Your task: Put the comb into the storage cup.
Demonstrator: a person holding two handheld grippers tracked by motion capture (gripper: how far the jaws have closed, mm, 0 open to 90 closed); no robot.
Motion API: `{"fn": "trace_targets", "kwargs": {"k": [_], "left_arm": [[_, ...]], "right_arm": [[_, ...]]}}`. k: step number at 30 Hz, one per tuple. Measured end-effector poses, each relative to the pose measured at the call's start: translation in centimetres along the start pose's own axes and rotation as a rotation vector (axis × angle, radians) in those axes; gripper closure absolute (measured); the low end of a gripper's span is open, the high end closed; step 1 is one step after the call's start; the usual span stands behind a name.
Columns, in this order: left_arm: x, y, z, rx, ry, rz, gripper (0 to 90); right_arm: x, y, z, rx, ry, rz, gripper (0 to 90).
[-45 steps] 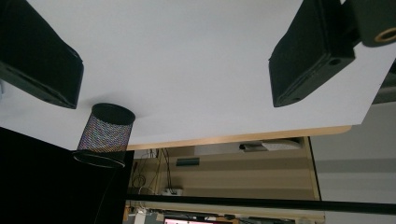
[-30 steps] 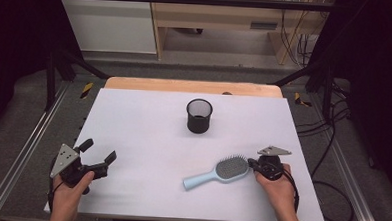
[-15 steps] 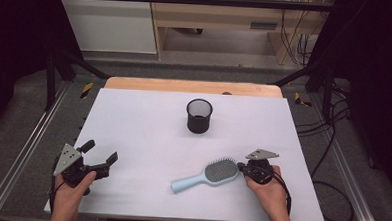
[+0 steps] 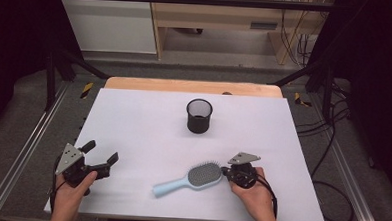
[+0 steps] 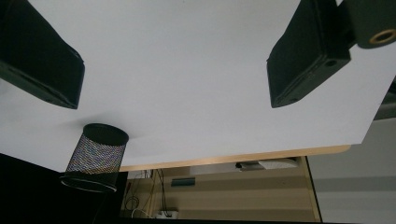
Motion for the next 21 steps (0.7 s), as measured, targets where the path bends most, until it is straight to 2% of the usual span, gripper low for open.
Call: {"fn": "trace_targets", "kwargs": {"k": [1,2,3,4,5,6,11,17,21], "left_arm": [[0.0,0.0,0.0,0.0,0.0,0.0,4.0],[0.1,-0.1,0.0,-0.002,0.0,0.005,4.0],[0.1,-0.1,0.0,-0.002,0.0,0.005,4.0],[0.0,-0.1,0.1,-0.007,-0.007,0.001,4.0],[0.0,-0.1,0.1,-0.007,-0.007,0.001,4.0],[0.0,-0.1,0.1,-0.008,-0.007,0.001,4.0],[-0.1,-0.1,0.1,-0.007,-0.002,0.0,4.0],[0.1,-0.2,0.2,-0.017,-0.008,0.014,4.0],[0.3,-0.2,0.2,-0.021,-0.019,0.019,4.0]], "right_arm": [[0.0,0.0,0.0,0.0,0.0,0.0,90.0],[-0.8,-0.3,-0.4,0.002,0.018,-0.008,90.0],[-0.8,-0.3,-0.4,0.002,0.018,-0.008,90.0],[-1.6,-0.5,-0.7,0.008,0.028,-0.025,90.0],[-1.6,-0.5,-0.7,0.008,0.028,-0.025,90.0],[-2.5,-0.9,-1.2,0.008,0.047,-0.04,90.0],[-4.0,-1.6,-1.9,0.014,0.073,-0.058,90.0],[-4.9,-2.0,-2.4,0.028,0.093,-0.079,90.0],[-4.6,-2.1,-2.2,0.033,0.087,-0.09,90.0]]}}
Point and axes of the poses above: each handheld gripper's, and its own axes: y roughly backward along the jaws, z roughly out of its underside, x roughly to its right, the point moved 5 cm from there along -y, roughly forward along the jaws, and after that the axes turned 8 degrees about y, right-handed, at the moved point
